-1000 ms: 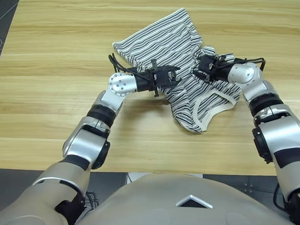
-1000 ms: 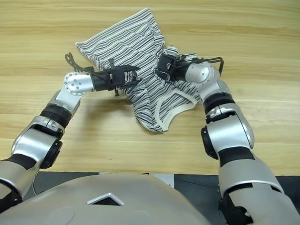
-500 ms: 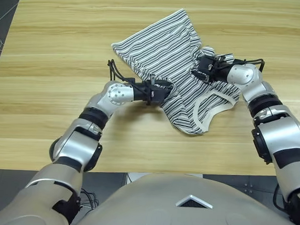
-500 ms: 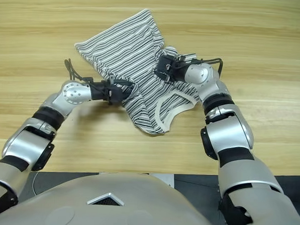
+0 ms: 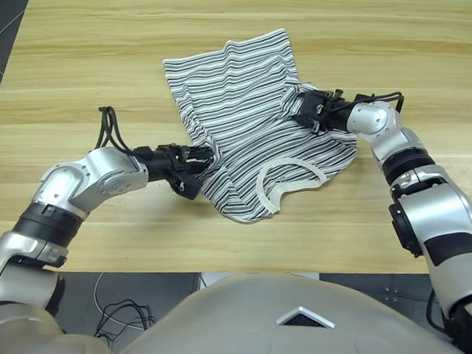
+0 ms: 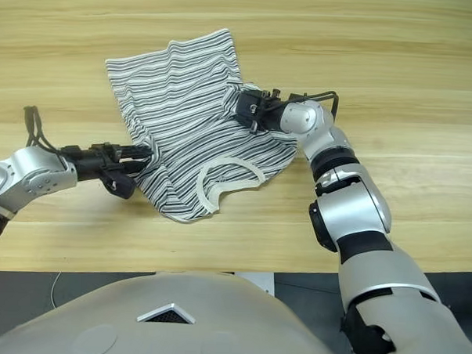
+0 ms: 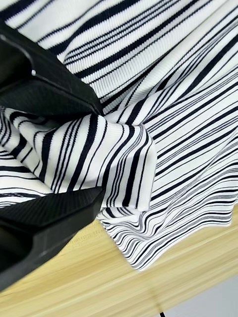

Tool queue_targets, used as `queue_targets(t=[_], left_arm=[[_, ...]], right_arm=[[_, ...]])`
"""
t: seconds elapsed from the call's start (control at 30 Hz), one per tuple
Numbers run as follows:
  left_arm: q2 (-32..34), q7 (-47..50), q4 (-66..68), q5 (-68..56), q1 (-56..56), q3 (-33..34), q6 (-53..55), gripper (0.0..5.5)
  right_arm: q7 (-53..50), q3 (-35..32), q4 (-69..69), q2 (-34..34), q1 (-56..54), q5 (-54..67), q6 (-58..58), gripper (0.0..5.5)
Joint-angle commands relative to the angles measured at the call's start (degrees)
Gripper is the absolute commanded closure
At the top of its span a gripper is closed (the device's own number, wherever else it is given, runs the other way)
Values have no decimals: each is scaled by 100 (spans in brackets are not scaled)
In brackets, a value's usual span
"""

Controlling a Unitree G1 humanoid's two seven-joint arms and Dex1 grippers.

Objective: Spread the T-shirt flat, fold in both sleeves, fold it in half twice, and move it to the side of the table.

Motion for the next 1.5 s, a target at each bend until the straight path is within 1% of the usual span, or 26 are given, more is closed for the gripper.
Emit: queue_targets(t=[0.03, 0.17, 0.23, 0.4, 0.47, 0.6, 0.67, 0.73, 0.8, 0.87, 1.0, 1.17, 1.3, 1.4, 1.5], left_arm=[[383, -232, -186, -85, 670, 188, 171, 370], [452, -95, -364, -677, 878, 655, 116, 370], [487, -8, -244, -678, 857, 824, 102, 370], [667, 62, 831, -278, 1022, 770, 169, 370], [761, -15, 986, -270, 1155, 729, 176, 370], [914, -150, -62, -744, 1056, 1225, 287, 370], [848, -270, -805, -899, 919, 1434, 438, 370], [725, -448, -1437, -933, 835, 1483, 627, 370], [543, -652, -1877, -928, 760, 1367, 817, 370], [209, -872, -1966, -750, 562, 996, 919, 370], [-341, -1064, -1324, -295, 190, 315, 870, 370], [-662, -914, -147, 358, -217, -229, 702, 370], [-526, -914, 348, 617, -269, -427, 709, 370], [-184, -1188, 234, 525, 86, -420, 807, 370], [113, -1456, -46, 336, 441, -321, 1072, 370]], right_arm=[[249, 228, 204, 41, 411, -361, 244, 318], [284, 225, 151, 43, 440, -340, 246, 318], [302, 224, 129, 48, 447, -333, 248, 318], [324, 211, 83, 30, 437, -318, 249, 318], [334, 140, 34, 4, 408, -244, 207, 318], [438, -275, -367, -86, 253, 172, 53, 318], [509, -380, -676, -223, 193, 229, -19, 318], [608, -444, -1007, -372, 177, 246, -39, 318], [746, -485, -1327, -498, 226, 268, -10, 318], [990, -527, -1693, -634, 358, 335, 48, 318], [1447, -533, -2160, -919, 596, 377, 177, 318], [1926, -489, -2565, -1266, 923, 390, 337, 318], [2044, -509, -2647, -1608, 1096, 285, 419, 318], [2079, -559, -2600, -1897, 1128, 246, 433, 318], [2196, -570, -2717, -1976, 1213, 350, 475, 318]])
